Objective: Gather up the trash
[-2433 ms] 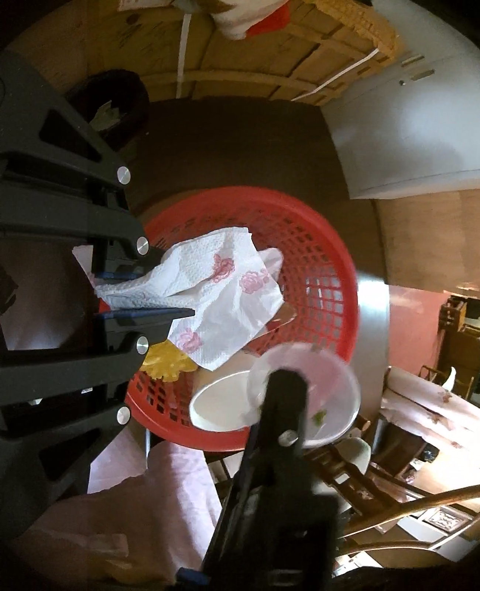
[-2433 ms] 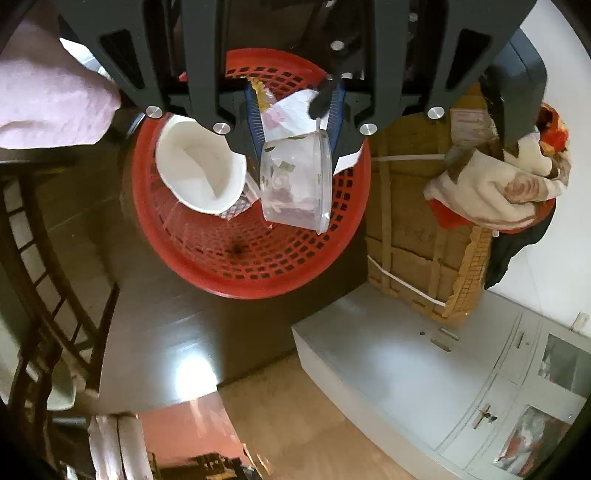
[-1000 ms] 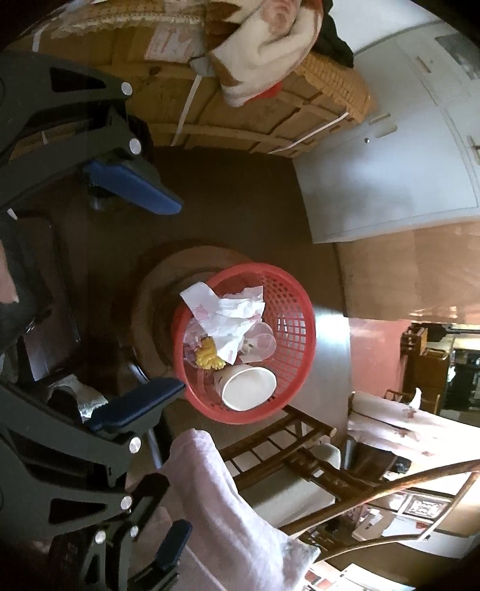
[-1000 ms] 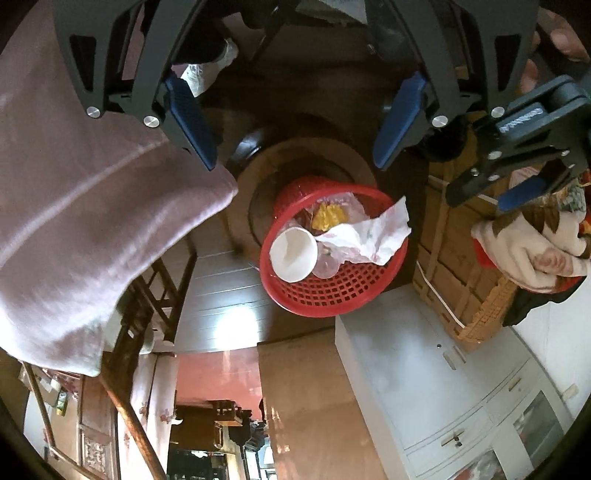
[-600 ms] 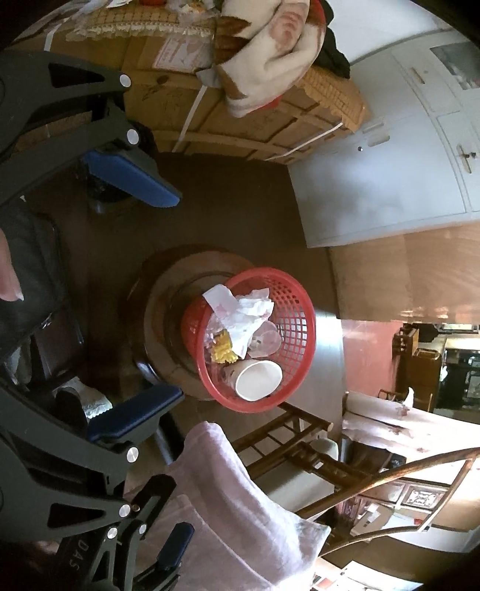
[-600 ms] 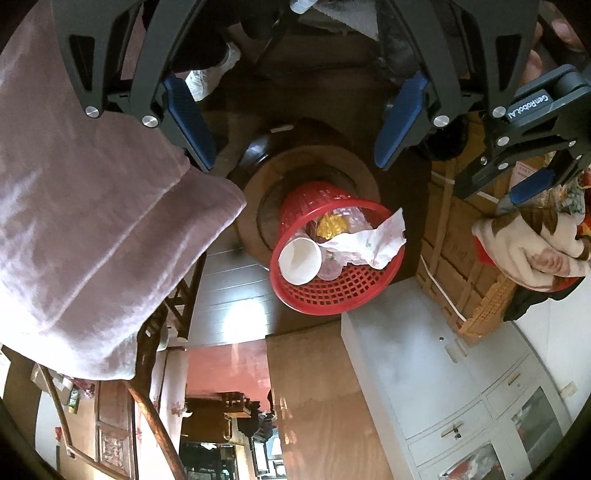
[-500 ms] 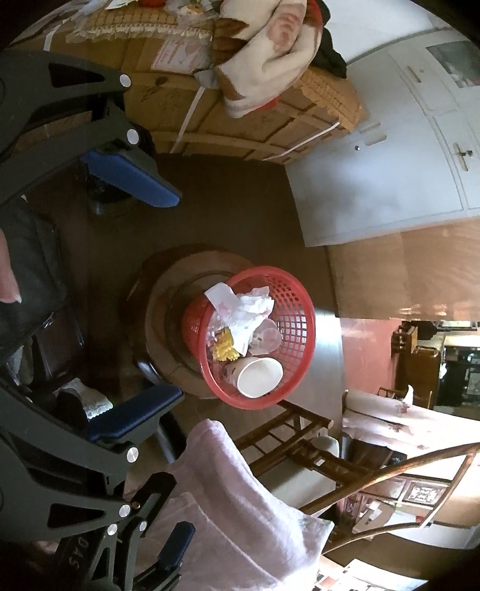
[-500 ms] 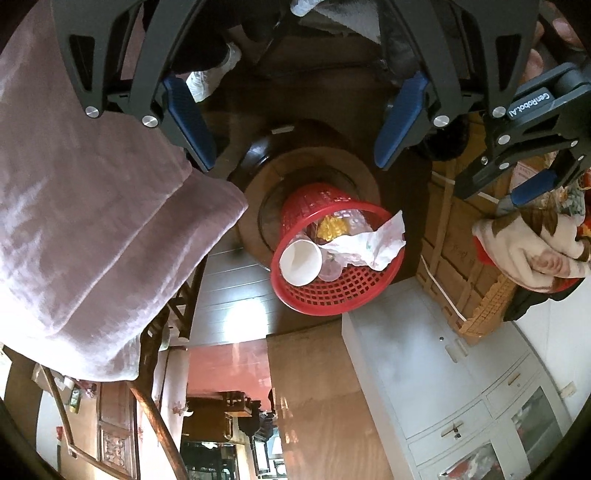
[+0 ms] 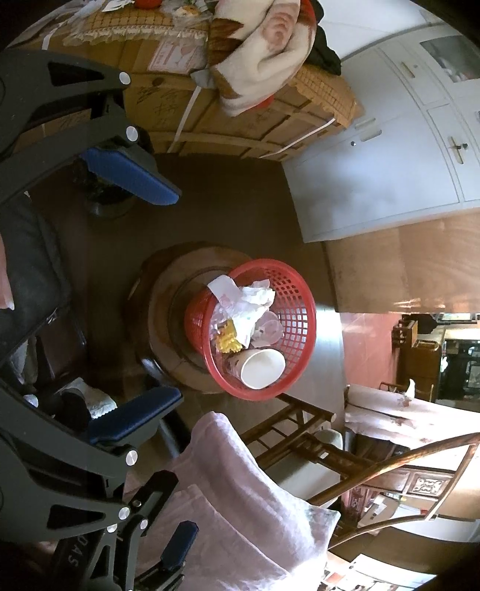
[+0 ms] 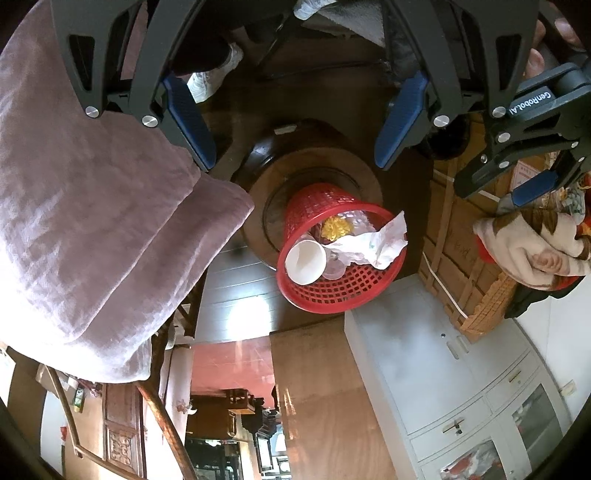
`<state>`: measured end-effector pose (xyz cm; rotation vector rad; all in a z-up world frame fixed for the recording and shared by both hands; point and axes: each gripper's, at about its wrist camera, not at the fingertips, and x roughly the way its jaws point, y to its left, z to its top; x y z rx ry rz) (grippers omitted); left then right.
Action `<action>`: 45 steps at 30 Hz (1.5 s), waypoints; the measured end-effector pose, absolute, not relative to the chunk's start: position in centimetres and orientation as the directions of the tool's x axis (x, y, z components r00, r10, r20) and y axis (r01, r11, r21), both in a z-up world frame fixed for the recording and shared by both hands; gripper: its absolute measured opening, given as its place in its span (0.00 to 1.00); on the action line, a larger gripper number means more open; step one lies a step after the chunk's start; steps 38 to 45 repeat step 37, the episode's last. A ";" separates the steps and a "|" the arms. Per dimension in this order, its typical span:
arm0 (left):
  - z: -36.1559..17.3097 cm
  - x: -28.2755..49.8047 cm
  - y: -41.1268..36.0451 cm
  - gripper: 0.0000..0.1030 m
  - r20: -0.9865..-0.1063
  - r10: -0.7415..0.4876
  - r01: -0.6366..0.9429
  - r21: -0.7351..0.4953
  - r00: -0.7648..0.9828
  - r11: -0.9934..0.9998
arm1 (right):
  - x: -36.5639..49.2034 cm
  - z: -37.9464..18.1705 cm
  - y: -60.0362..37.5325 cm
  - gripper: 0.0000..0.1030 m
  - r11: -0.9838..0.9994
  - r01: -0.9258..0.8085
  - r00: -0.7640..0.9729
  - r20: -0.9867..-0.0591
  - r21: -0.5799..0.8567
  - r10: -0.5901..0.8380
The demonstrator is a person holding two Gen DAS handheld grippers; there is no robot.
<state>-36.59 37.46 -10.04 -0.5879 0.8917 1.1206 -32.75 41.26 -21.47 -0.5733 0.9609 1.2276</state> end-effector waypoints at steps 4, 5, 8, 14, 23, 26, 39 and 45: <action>-10.0 -36.5 37.5 0.93 -0.844 0.511 -0.938 0.028 0.164 0.347 | -32.7 -21.5 41.3 0.84 0.276 -0.953 0.041 -0.854 0.122 0.518; -10.0 -36.5 37.5 0.93 -0.845 0.509 -0.937 0.027 0.165 0.348 | -32.7 -21.5 41.2 0.84 0.277 -0.953 0.041 -0.854 0.122 0.518; -10.0 -36.4 37.4 0.93 -0.844 0.510 -0.936 0.028 0.166 0.351 | -32.7 -21.5 41.2 0.84 0.277 -0.953 0.043 -0.854 0.121 0.518; -10.0 -36.4 37.4 0.93 -0.843 0.511 -0.936 0.028 0.166 0.351 | -32.7 -21.5 41.2 0.84 0.278 -0.953 0.042 -0.855 0.121 0.517; -10.0 -36.4 37.4 0.93 -0.840 0.518 -0.939 0.032 0.161 0.343 | -32.7 -21.5 41.1 0.84 0.280 -0.953 0.045 -0.855 0.119 0.516; -10.0 -36.4 37.4 0.93 -0.839 0.520 -0.940 0.032 0.160 0.341 | -32.6 -21.6 40.8 0.84 0.283 -0.952 0.044 -0.856 0.121 0.515; -9.9 -36.5 37.5 0.93 -0.842 0.516 -0.943 0.029 0.156 0.333 | -32.6 -21.7 40.7 0.84 0.280 -0.953 0.044 -0.859 0.117 0.510; -9.9 -36.5 37.5 0.93 -0.842 0.516 -0.943 0.029 0.156 0.333 | -32.6 -21.7 40.7 0.84 0.280 -0.953 0.044 -0.859 0.117 0.510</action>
